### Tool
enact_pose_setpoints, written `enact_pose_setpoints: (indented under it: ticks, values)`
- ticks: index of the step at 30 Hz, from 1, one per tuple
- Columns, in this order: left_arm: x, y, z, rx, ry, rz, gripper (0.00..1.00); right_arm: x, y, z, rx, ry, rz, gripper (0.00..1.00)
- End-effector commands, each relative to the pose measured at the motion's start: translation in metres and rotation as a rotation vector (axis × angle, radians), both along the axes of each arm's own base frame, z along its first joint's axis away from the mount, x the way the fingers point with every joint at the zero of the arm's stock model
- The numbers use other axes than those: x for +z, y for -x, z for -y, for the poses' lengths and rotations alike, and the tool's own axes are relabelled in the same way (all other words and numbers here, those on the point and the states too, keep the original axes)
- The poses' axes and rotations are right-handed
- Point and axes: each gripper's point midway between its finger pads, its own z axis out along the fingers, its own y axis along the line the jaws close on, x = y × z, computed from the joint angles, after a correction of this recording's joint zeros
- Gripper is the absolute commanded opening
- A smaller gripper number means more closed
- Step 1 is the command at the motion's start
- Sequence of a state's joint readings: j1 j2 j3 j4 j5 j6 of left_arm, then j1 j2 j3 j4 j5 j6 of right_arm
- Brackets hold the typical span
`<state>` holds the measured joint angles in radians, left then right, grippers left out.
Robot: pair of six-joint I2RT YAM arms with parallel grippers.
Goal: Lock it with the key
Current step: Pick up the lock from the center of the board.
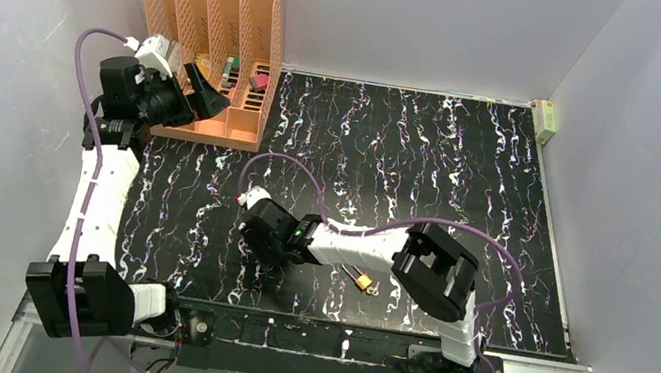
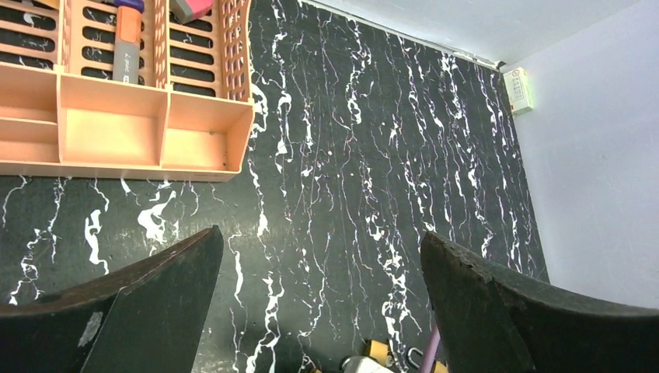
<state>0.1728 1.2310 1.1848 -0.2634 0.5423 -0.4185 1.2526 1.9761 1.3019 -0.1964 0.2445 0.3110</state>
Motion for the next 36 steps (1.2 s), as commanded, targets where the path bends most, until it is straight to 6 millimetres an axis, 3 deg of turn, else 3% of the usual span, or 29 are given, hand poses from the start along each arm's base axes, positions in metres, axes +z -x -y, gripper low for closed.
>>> enact_pose_setpoints:
  ticks: [1, 3, 5, 7, 10, 14, 17, 20, 23, 27, 33, 36]
  values:
    - [0.017, -0.020, 0.027, -0.077, 0.172, -0.027, 0.95, -0.016, 0.025, 0.013, 0.078, 0.000, -0.096, 0.39]
    - [0.015, -0.024, 0.046, -0.143, 0.219, -0.055, 0.93, 0.005, 0.035, 0.000, 0.171, -0.095, -0.134, 0.37]
    - [0.012, -0.023, 0.070, -0.214, 0.194, -0.053, 0.93, 0.046, 0.036, -0.009, 0.251, -0.245, -0.183, 0.39]
    - [0.014, -0.017, 0.090, -0.283, 0.167, -0.032, 0.93, 0.089, 0.026, -0.007, 0.270, -0.389, -0.221, 0.40]
    - [0.024, 0.006, 0.118, -0.478, 0.183, 0.047, 0.94, 0.154, 0.007, 0.012, 0.274, -0.595, -0.254, 0.39]
    - [0.044, 0.050, 0.144, -0.750, 0.216, 0.196, 0.97, 0.216, -0.006, 0.047, 0.290, -0.747, -0.289, 0.39]
    - [0.055, 0.079, 0.159, -0.936, 0.273, 0.234, 0.98, 0.250, -0.013, 0.075, 0.283, -0.832, -0.319, 0.39]
    - [0.067, 0.099, 0.170, -1.066, 0.329, 0.224, 0.92, 0.275, -0.024, 0.100, 0.264, -0.882, -0.309, 0.38]
    - [0.065, 0.105, 0.183, -1.097, 0.336, 0.175, 0.85, 0.290, -0.035, 0.116, 0.235, -0.869, -0.266, 0.38]
    - [0.059, 0.107, 0.195, -1.110, 0.335, 0.114, 0.79, 0.303, -0.044, 0.120, 0.225, -0.850, -0.229, 0.38]
    - [0.047, 0.113, 0.212, -1.119, 0.323, 0.086, 0.79, 0.307, -0.056, 0.118, 0.217, -0.835, -0.205, 0.38]
    - [0.038, 0.110, 0.216, -1.100, 0.298, 0.064, 0.67, 0.308, -0.059, 0.116, 0.217, -0.839, -0.211, 0.38]
